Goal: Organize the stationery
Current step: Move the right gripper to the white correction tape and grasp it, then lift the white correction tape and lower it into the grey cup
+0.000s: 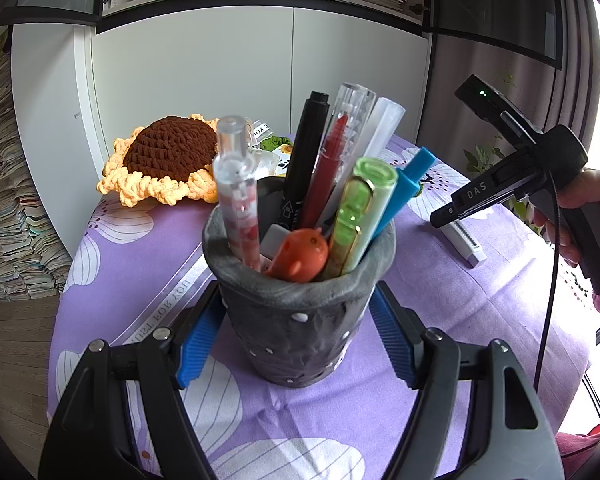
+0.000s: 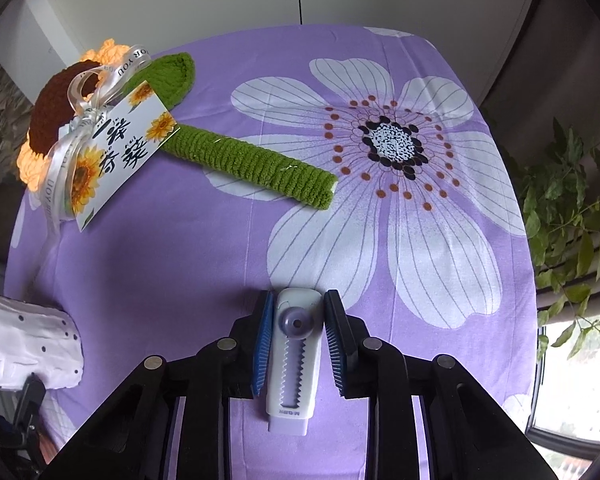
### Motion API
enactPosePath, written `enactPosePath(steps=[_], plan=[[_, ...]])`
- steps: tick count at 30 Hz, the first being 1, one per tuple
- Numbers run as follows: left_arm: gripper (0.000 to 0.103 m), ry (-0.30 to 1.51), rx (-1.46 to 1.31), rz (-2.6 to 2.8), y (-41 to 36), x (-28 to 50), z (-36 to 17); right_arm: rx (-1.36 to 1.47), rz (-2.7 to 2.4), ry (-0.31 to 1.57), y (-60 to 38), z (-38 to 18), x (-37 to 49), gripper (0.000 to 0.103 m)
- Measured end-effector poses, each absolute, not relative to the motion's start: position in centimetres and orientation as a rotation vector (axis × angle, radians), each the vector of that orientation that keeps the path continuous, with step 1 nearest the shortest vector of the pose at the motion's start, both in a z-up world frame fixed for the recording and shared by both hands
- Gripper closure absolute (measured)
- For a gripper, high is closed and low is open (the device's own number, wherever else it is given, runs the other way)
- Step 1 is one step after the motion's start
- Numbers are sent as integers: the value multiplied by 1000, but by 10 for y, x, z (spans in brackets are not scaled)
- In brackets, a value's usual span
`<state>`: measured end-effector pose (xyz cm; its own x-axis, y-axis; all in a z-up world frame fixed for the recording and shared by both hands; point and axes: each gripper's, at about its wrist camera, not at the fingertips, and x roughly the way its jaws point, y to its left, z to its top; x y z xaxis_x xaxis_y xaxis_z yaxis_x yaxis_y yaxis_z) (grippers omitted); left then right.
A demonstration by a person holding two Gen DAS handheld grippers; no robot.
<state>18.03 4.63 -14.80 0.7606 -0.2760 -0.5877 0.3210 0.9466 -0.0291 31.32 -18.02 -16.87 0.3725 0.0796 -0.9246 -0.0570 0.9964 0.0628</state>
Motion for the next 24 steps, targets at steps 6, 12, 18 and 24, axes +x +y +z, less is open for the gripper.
enactPosePath(steps=[6, 12, 18, 24], plan=[[30, 627, 75, -325, 46, 180, -148, 47, 148, 1084, -179, -139, 284, 76], [30, 628, 75, -325, 46, 180, -148, 39, 245, 965, -170, -109, 243, 77], [30, 626, 76, -325, 46, 180, -148, 10, 286, 922, -161, -97, 230, 77], [30, 626, 76, -325, 46, 180, -148, 11, 321, 898, -155, -86, 219, 77]])
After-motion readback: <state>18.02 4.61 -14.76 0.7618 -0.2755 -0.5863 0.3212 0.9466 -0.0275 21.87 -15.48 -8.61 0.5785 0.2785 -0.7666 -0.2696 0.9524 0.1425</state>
